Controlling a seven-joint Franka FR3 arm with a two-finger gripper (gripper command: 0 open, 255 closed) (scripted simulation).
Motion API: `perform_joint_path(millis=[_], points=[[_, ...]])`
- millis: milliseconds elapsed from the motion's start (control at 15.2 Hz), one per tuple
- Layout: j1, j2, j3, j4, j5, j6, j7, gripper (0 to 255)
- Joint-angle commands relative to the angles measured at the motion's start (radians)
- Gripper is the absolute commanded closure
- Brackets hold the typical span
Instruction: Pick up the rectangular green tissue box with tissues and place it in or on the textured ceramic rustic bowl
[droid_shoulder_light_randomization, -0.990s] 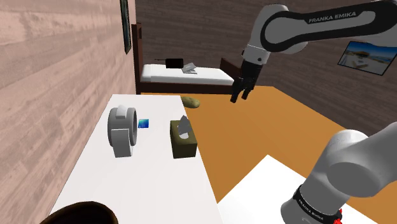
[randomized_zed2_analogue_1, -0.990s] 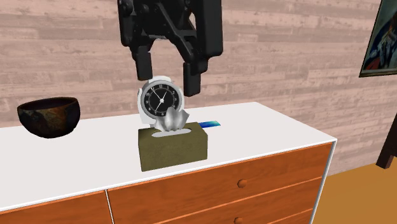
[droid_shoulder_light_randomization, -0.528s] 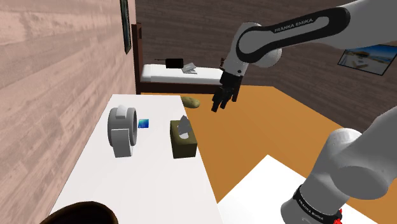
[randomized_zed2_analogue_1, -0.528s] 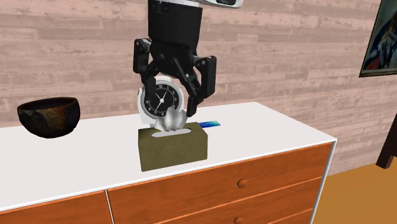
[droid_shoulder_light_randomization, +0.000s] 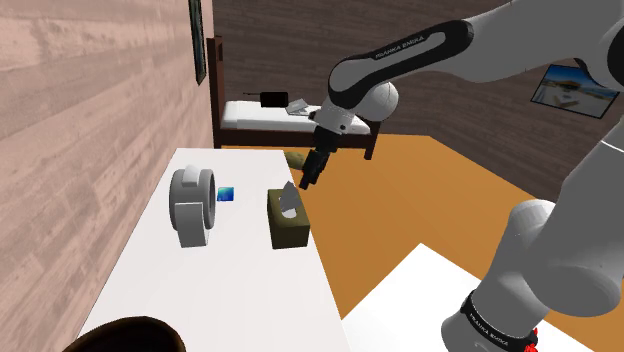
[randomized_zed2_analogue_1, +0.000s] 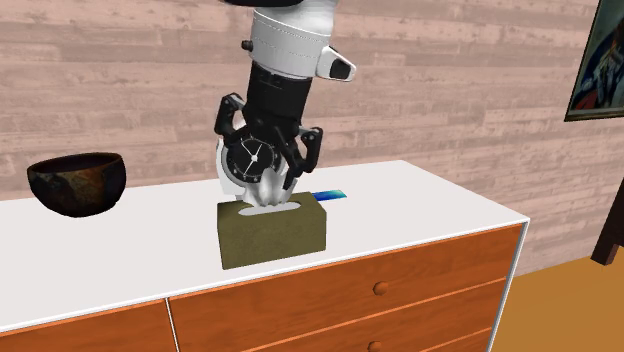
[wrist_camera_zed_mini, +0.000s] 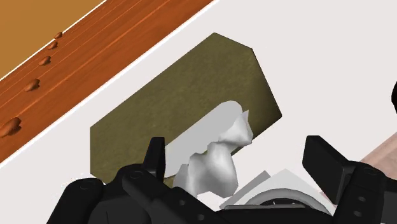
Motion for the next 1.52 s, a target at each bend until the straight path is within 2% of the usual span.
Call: perform_joint_path(millis=[0,462,990,1056,1452], points=[[0.017,0.035,0.005,0.018,0.046,0.005,-0.053,0],[0.036,0.092,0.024,-0.016,0.094,0.096,-0.081,0],[0.036,0.092,0.024,-0.016,0.094,0.096,-0.081,0],[0.036,0.092,0.024,-0.016,0.094,0.096,-0.081,255],[0.036,0.094,0.024,-0.012,0.093,0.093,-0.080,255]])
